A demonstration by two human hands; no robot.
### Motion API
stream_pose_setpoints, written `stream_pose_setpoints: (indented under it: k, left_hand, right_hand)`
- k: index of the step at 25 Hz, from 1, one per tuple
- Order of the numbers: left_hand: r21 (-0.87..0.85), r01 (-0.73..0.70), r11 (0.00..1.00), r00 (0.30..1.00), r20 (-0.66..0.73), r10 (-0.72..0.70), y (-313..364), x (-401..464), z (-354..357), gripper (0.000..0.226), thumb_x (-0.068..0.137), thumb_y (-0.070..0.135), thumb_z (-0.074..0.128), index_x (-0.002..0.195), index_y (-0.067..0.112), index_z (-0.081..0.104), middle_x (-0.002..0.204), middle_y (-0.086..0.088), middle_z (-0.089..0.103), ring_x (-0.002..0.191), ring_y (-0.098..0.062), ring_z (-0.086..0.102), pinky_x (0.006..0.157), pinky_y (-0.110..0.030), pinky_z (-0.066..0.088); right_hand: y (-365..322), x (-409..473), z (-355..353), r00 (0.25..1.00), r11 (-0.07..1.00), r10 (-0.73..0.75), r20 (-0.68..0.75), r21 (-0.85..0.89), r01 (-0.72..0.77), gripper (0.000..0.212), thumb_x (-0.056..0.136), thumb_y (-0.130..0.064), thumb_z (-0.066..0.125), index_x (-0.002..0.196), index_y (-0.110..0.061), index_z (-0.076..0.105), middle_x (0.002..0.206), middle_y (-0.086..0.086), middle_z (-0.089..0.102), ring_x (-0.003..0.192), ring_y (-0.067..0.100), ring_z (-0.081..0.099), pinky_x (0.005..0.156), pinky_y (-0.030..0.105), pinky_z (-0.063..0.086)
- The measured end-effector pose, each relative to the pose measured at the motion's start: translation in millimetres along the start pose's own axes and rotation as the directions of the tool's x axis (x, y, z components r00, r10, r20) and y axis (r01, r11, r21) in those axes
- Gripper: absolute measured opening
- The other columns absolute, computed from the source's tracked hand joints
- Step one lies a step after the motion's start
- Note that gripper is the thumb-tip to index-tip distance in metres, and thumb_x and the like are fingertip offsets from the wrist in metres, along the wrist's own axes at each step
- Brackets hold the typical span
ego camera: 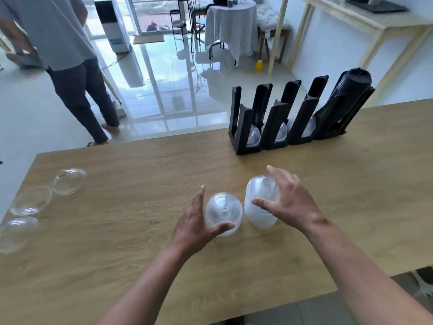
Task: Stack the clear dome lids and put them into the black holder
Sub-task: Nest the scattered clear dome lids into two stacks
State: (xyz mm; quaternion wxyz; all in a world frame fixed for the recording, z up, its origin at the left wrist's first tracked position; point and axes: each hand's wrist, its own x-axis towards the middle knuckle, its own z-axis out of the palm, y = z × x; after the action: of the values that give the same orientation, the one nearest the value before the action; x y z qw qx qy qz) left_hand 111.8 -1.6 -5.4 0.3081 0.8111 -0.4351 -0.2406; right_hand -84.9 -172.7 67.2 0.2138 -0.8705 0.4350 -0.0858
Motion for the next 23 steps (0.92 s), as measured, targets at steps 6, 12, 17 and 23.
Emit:
stream_pose_setpoints:
  k: [6, 12, 17, 23]
  left_hand:
    - [0.05, 0.182, 0.982, 0.945, -0.284, -0.161, -78, -41, -73, 0.071, 0.089, 0.054, 0.067, 0.147, 0.018, 0.048, 0.142, -0.005, 0.059, 0.131, -0.023, 0.053, 0.108, -0.038, 0.044]
    - [0.096, 0.49, 0.866, 0.782, -0.486, -0.389, -186, -112, -159, 0.044, 0.088, 0.027, 0.072, 0.129, 0.011, 0.066, 0.119, -0.011, 0.07, 0.112, -0.034, 0.058, 0.099, -0.041, 0.045]
    - [0.104, 0.555, 0.825, 0.706, -0.584, -0.401, -257, -137, -219, 0.05, 0.084, 0.025, 0.075, 0.129, 0.009, 0.063, 0.124, -0.01, 0.068, 0.114, -0.034, 0.057, 0.098, -0.045, 0.048]
    - [0.12, 0.524, 0.843, 0.726, -0.581, -0.369, -306, -108, -272, 0.073, 0.084, 0.035, 0.076, 0.146, 0.009, 0.047, 0.149, -0.01, 0.05, 0.128, -0.033, 0.05, 0.107, -0.046, 0.043]
  right_hand:
    - [-79, 21, 16, 0.964, 0.954, -0.244, -0.11, 0.148, 0.259, 0.069, 0.082, -0.045, 0.08, 0.139, -0.015, 0.058, 0.138, 0.004, 0.062, 0.13, 0.025, 0.05, 0.105, 0.04, 0.045]
    - [-218, 24, 121, 0.84, 0.86, -0.508, 0.192, 0.163, 0.483, 0.047, 0.089, -0.039, 0.074, 0.131, -0.019, 0.065, 0.133, 0.003, 0.065, 0.126, 0.023, 0.055, 0.103, 0.036, 0.046]
    - [-340, 34, 208, 0.675, 0.751, -0.644, 0.36, 0.135, 0.646, 0.053, 0.094, -0.04, 0.065, 0.143, -0.023, 0.054, 0.144, -0.004, 0.056, 0.135, 0.02, 0.046, 0.107, 0.036, 0.043]
    - [-459, 78, 293, 0.64, 0.684, -0.699, 0.319, 0.037, 0.728, 0.041, 0.093, -0.021, 0.061, 0.133, -0.017, 0.058, 0.132, 0.005, 0.063, 0.121, 0.032, 0.057, 0.088, 0.042, 0.053]
